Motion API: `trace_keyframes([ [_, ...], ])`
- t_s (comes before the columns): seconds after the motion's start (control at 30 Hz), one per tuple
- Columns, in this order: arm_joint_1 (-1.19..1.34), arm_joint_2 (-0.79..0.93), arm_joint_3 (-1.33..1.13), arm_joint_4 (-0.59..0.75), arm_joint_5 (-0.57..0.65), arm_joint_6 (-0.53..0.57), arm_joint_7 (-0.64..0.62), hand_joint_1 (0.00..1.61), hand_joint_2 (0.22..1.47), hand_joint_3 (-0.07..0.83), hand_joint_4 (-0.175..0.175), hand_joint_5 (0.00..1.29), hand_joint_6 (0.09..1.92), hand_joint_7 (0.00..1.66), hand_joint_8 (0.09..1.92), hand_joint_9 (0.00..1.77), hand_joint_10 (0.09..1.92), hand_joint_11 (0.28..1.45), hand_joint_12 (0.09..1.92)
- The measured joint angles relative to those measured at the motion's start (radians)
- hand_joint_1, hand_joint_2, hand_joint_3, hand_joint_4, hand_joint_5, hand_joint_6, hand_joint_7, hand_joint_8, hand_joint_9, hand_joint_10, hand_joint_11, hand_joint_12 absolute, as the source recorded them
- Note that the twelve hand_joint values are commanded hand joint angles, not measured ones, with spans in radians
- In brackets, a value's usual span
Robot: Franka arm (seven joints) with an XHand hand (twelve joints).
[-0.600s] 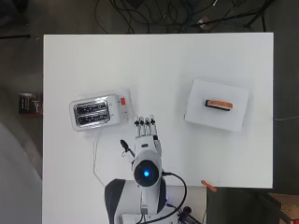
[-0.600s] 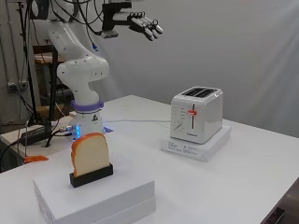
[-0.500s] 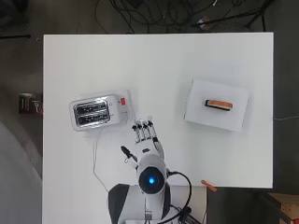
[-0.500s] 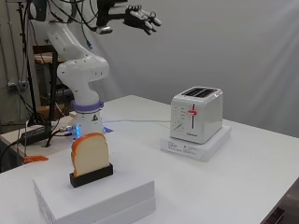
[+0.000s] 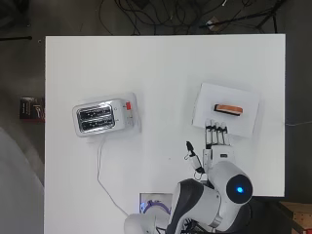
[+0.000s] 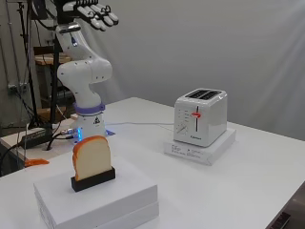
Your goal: Teleoperate dual arm-hand system to toast a bread
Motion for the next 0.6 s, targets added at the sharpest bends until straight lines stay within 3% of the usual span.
trace_keyframes([
  [0.17, -0.021, 0.162, -0.144, 0.052, -0.085, 0.057, -0.029, 0.02, 1.20, 0.005, 0.002, 0.33, 0.09, 0.44, 0.09, 0.58, 0.09, 0.52, 0.09],
  [0.4, -0.079, 0.494, -0.251, 0.192, -0.039, 0.028, -0.125, 0.11, 1.13, -0.017, -0.001, 0.31, 0.09, 0.41, 0.09, 0.54, 0.09, 0.49, 0.09],
  [0.5, 0.020, 0.506, -0.389, 0.266, -0.094, -0.027, -0.082, 0.16, 1.09, -0.020, 0.036, 0.27, 0.09, 0.39, 0.09, 0.52, 0.09, 0.47, 0.09],
  [0.6, 0.281, 0.415, -0.580, 0.355, -0.157, -0.085, -0.047, 0.24, 1.04, -0.019, 0.067, 0.26, 0.09, 0.38, 0.09, 0.52, 0.09, 0.46, 0.09],
])
